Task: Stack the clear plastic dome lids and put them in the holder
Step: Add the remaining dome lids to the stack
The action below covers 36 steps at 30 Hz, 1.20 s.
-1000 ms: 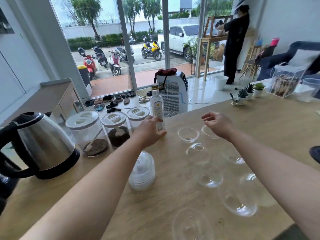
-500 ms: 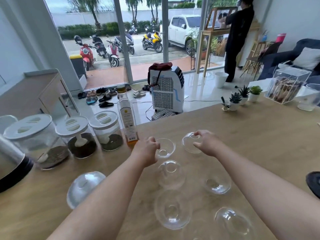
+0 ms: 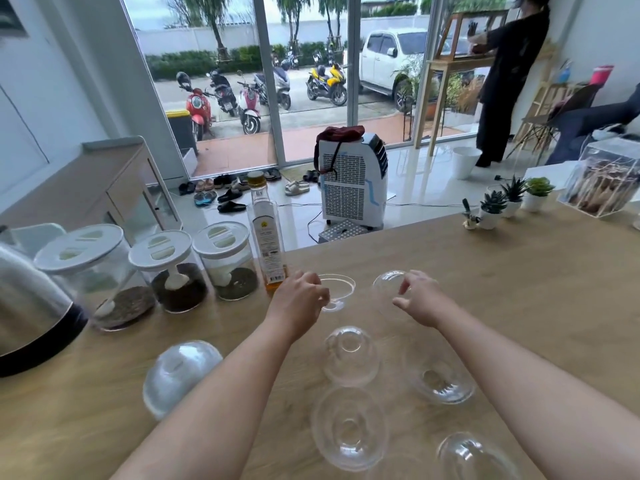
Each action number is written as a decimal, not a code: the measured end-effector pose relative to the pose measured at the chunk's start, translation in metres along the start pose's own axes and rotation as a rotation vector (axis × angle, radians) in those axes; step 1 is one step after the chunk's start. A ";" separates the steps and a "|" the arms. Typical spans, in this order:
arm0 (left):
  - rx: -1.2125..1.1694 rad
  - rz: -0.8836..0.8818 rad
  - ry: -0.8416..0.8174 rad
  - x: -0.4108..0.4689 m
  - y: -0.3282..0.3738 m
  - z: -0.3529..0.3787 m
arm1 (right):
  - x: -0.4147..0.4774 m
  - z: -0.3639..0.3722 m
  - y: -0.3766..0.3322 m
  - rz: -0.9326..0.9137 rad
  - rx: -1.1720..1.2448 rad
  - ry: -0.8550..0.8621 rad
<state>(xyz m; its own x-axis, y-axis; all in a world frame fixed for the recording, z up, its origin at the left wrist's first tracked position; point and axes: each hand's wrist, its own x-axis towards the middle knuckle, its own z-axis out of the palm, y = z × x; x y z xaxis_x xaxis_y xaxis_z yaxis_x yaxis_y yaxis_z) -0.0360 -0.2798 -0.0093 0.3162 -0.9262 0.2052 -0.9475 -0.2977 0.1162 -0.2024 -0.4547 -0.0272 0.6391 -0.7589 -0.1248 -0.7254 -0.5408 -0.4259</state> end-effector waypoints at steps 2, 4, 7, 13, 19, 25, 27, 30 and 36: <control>-0.041 -0.016 0.006 -0.004 0.001 -0.010 | -0.007 -0.008 -0.008 -0.007 0.034 0.033; -0.067 -0.013 0.024 -0.011 -0.001 -0.022 | -0.018 -0.018 -0.020 -0.016 0.052 0.084; -0.162 -0.037 0.066 -0.028 -0.007 -0.041 | -0.040 -0.029 -0.044 -0.062 0.064 0.174; -0.485 -0.147 0.252 -0.073 -0.033 -0.092 | -0.088 -0.033 -0.109 -0.222 0.124 0.290; -0.939 -0.475 0.354 -0.134 -0.084 -0.128 | -0.132 -0.013 -0.173 -0.351 0.157 0.309; -1.382 -0.744 0.288 -0.177 -0.112 -0.119 | -0.149 0.010 -0.199 -0.373 0.267 0.298; -1.476 -0.809 0.269 -0.187 -0.113 -0.108 | -0.153 0.016 -0.203 -0.374 0.285 0.274; -1.509 -0.871 0.247 -0.198 -0.115 -0.094 | -0.158 0.026 -0.208 -0.378 0.298 0.256; -1.423 -0.951 0.255 -0.210 -0.120 -0.071 | -0.163 0.039 -0.209 -0.375 0.308 0.199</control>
<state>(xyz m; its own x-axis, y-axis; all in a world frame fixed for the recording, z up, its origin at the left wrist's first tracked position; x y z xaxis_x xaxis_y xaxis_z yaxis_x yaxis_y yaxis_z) 0.0145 -0.0329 0.0031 0.8274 -0.4623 -0.3189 0.2962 -0.1233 0.9472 -0.1450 -0.2042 0.0471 0.7575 -0.6044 0.2469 -0.3282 -0.6795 -0.6562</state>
